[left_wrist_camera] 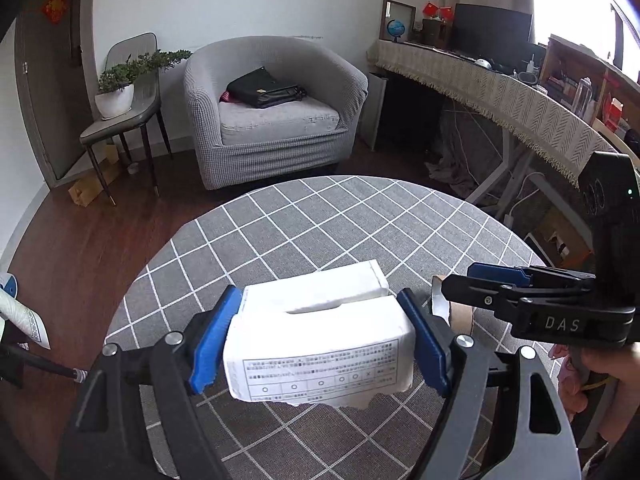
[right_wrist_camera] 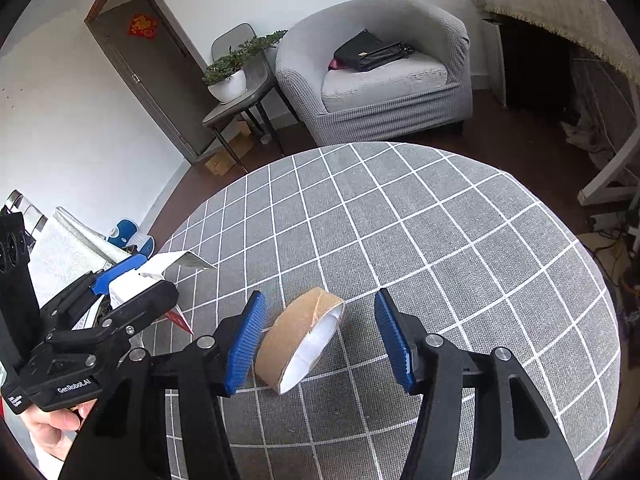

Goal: Collect trash
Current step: 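Close the right tool on the cardboard tape roll while the left tool holds the white paper, then carry the white paper in the left tool while the right tool carries the tape roll over the bin, then open the left tool to drop the white paper while the right tool releases the tape roll into the bin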

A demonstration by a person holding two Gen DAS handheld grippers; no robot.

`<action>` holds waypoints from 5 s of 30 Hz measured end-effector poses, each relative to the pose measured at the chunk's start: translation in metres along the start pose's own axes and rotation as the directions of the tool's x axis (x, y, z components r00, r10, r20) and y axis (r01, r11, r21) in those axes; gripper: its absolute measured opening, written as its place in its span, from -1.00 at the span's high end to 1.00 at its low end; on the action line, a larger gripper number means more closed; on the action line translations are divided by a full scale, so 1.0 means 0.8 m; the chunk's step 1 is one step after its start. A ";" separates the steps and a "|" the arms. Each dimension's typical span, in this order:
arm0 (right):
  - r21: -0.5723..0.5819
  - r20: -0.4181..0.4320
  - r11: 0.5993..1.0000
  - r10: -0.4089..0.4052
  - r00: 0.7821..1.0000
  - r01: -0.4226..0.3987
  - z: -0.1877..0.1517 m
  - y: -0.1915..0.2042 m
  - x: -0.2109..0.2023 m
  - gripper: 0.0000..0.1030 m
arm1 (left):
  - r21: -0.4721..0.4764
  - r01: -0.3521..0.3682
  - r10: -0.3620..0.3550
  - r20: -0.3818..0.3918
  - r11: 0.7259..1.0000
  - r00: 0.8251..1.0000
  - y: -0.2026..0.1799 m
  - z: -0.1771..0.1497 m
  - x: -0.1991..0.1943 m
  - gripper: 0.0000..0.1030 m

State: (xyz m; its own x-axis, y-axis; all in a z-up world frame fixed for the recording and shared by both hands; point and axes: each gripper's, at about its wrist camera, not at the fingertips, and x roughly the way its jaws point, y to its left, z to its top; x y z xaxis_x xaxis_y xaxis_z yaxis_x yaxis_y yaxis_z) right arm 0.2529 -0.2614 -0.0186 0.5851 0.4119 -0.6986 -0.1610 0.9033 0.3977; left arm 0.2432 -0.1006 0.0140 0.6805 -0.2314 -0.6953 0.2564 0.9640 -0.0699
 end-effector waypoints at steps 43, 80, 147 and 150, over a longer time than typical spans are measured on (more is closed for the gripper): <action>-0.293 0.040 0.956 -0.026 0.999 0.037 -0.133 0.156 -0.049 0.65 | -0.120 -0.059 0.068 0.071 0.991 0.995 0.080 -0.136 -0.185 -0.57; -0.482 -0.090 0.845 0.213 0.973 -0.230 -0.184 0.419 0.073 0.65 | -0.266 -0.289 0.266 -0.119 0.920 0.957 0.354 -0.289 -0.203 -0.57; -0.575 -0.469 0.791 -0.107 0.877 -0.211 -0.310 0.520 0.335 0.33 | -0.380 -0.235 0.221 -0.079 0.895 0.972 0.449 -0.293 -0.258 -0.07; -0.580 -0.467 0.787 -0.108 0.878 -0.212 -0.306 0.514 0.327 0.33 | -0.371 -0.240 0.234 -0.061 0.897 0.970 0.444 -0.284 -0.266 -0.07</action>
State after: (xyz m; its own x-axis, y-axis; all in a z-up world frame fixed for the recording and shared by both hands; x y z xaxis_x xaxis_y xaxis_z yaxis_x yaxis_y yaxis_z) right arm 0.1451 0.2474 -0.1836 0.1600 0.3204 -0.9337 -0.7111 0.6934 0.1161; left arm 0.0337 0.3206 -0.0252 0.6781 0.0092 -0.7349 -0.1878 0.9689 -0.1611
